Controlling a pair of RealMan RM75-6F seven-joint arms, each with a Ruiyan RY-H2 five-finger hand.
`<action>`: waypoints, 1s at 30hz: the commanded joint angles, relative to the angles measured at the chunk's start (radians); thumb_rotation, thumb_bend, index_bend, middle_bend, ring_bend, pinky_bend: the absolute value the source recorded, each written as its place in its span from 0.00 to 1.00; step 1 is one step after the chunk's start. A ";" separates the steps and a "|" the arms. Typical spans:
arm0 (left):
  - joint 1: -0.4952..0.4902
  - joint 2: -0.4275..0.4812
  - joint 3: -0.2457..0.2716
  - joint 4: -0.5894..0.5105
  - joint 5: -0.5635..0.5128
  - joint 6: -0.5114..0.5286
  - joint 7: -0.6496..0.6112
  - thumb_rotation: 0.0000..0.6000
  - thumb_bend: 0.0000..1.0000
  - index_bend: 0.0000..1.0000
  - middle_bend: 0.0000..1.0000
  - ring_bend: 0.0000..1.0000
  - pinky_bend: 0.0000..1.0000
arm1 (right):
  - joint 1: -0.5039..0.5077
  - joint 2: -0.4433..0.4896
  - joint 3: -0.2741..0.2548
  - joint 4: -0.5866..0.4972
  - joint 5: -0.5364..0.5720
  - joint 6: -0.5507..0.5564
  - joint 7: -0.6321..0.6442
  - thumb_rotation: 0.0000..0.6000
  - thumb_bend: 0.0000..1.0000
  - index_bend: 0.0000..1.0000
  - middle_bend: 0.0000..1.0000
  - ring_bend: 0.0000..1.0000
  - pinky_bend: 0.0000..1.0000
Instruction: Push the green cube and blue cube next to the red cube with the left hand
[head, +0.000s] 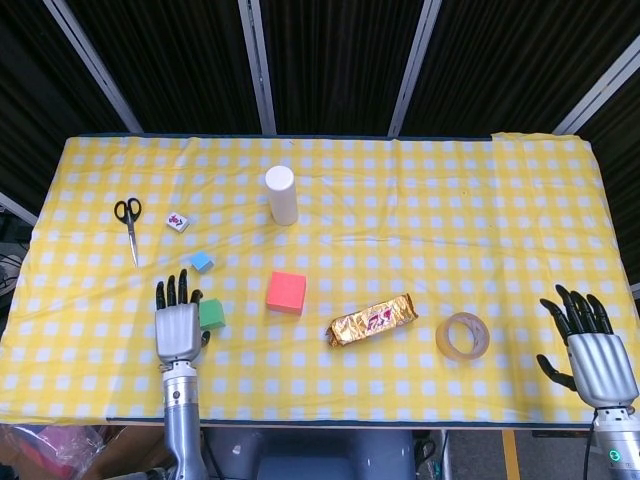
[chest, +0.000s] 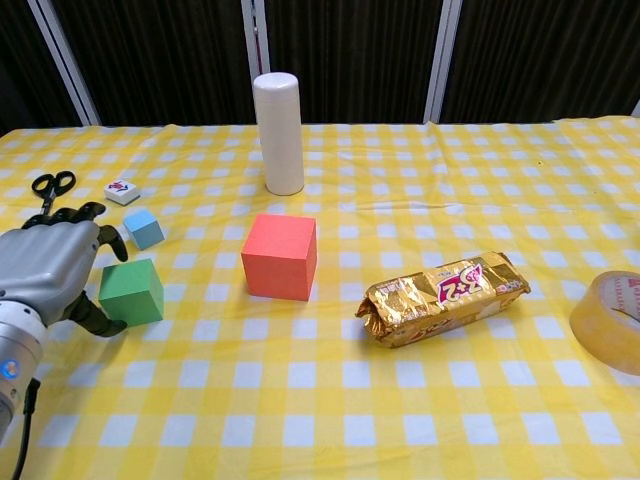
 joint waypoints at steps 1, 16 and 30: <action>-0.002 -0.005 -0.001 0.007 -0.002 -0.003 0.002 1.00 0.19 0.33 0.00 0.00 0.00 | 0.000 0.000 0.000 0.000 0.000 -0.001 -0.001 1.00 0.32 0.16 0.00 0.00 0.00; -0.008 -0.024 -0.004 0.035 0.006 -0.001 -0.001 1.00 0.24 0.35 0.00 0.00 0.00 | 0.000 0.002 -0.001 -0.002 0.001 0.001 -0.002 1.00 0.32 0.16 0.00 0.00 0.00; -0.009 -0.036 -0.008 0.049 0.002 0.003 0.022 1.00 0.36 0.38 0.00 0.00 0.00 | -0.001 0.007 0.000 -0.008 0.005 0.000 -0.004 1.00 0.32 0.16 0.00 0.00 0.00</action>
